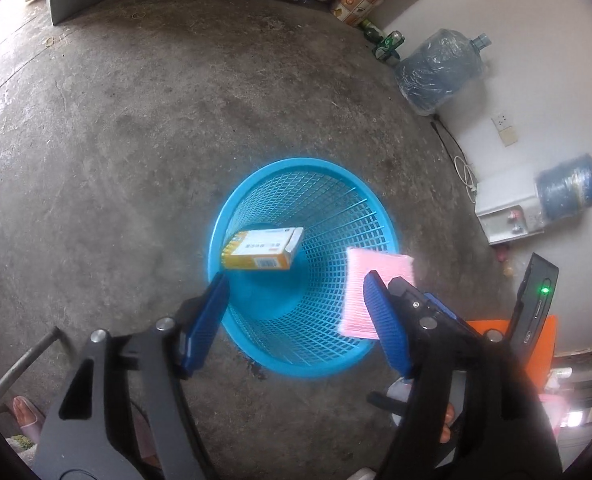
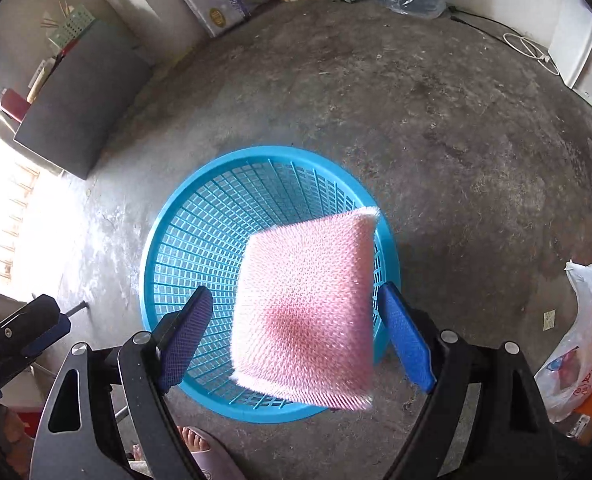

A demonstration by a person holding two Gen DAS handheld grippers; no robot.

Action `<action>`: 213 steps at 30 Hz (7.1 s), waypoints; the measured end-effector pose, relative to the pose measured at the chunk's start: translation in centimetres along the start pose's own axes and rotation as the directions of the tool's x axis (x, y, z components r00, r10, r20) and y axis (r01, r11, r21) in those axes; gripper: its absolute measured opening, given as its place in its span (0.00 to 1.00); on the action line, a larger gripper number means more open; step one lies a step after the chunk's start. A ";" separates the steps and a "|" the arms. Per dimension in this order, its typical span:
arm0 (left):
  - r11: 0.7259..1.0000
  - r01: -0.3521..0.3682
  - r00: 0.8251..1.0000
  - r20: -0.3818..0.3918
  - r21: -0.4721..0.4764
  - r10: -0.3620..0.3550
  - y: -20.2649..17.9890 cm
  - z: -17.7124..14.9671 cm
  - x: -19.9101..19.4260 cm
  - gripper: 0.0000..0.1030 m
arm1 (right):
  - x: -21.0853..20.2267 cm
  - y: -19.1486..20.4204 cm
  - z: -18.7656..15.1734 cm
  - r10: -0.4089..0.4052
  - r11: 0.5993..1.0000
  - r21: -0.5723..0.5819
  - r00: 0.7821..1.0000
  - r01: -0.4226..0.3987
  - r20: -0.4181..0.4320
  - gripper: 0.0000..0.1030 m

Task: Collect trash
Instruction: 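Carry box and sponge over the blue wastebasket and open both tools, then move both tools back toward the table items, then close the left tool on the clear tub rim while the right tool grasps the green bottle, then lift the clear tub and green bottle and carry them to the wastebasket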

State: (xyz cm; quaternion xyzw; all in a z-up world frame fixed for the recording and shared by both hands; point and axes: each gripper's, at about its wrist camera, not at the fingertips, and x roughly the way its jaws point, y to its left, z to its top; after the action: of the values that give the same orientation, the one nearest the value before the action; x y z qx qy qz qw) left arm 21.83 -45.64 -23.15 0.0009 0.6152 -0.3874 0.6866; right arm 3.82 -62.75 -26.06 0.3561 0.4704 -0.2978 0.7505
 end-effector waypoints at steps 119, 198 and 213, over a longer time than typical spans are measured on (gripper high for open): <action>0.917 -0.249 0.878 0.326 -0.313 0.350 20.9 -22.8 -39.7 0.03 | -28.5 27.2 -19.0 0.482 0.713 -0.571 0.876 -0.407 -0.022 0.86; 0.871 -0.203 0.849 0.363 -0.447 0.385 24.3 -29.0 -42.5 0.02 | -19.6 34.7 -17.2 0.763 0.498 0.164 0.342 -0.851 -0.548 0.59; 0.904 -0.275 0.798 0.447 -0.326 0.404 19.3 -23.0 -44.0 0.02 | -19.1 23.8 -11.7 0.880 0.429 0.296 0.322 -0.853 -0.349 0.59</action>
State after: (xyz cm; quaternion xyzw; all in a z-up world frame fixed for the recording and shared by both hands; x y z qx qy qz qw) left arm 15.19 2.19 -0.75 -0.0738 0.4465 -0.1646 0.8764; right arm 9.39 -37.60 -6.06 0.6313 0.3589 0.2281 0.6486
